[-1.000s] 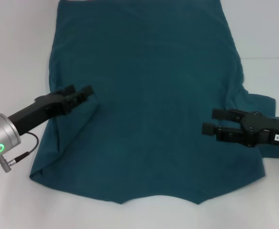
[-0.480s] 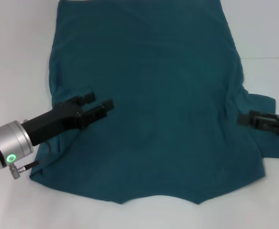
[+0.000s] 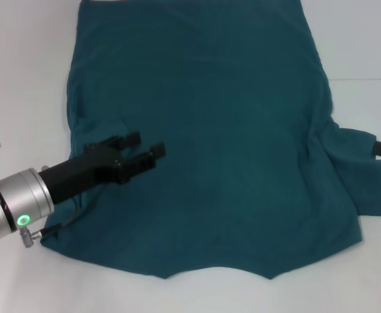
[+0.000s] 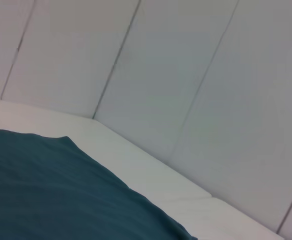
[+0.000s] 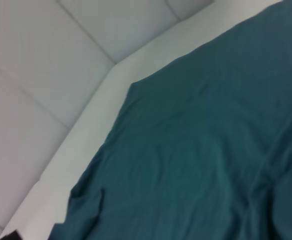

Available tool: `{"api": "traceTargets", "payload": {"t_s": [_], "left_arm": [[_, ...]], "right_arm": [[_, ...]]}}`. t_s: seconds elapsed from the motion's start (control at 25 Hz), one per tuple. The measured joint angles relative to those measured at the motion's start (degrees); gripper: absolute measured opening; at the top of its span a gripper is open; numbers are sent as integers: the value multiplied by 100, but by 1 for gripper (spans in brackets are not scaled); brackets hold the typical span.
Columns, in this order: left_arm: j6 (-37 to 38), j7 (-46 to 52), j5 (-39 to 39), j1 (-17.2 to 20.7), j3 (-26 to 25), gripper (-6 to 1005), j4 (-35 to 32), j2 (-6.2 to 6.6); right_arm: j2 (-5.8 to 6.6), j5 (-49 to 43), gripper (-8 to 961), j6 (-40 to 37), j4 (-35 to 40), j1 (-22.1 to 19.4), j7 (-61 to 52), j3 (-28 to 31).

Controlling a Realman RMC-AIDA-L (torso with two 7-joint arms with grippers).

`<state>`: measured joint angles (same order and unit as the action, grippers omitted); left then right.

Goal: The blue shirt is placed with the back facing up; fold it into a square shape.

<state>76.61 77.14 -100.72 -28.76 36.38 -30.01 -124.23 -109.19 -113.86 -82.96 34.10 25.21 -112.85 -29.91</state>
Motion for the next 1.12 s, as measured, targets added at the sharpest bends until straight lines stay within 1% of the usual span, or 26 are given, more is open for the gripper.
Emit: {"api": "traceTargets", "payload": {"t_s": [0.08,0.16,0.24,0.4,0.64,0.76,0.92,1.12], "left_arm": [[2,-37,0,8,81,735,0,6],[6,-269,-32,32,381,735,-29,20],[17,-461,-115,36,507,734,-40,20],[63,-798,-274,6,590,734,-30,18],[80,-1105,-290,-33,765,733,-24,7],[81,-1207,-292,-39,844,733,-24,5],[64,-1415,-300,-49,946,734,-21,-6],[16,-1480,-300,-63,956,735,-20,-6]], "right_arm": [[19,-53,900,102,1,15,-154,-12],[24,-180,900,246,1,39,-338,-7],[25,-293,900,410,1,52,-520,-6],[9,-432,900,680,1,58,-832,-26],[-46,-445,900,1072,-65,0,-991,0],[-112,-445,900,1281,-75,-17,-998,6],[-239,-445,900,1651,-99,21,-977,-5],[-312,-444,899,1924,-265,140,-908,-37]]}}
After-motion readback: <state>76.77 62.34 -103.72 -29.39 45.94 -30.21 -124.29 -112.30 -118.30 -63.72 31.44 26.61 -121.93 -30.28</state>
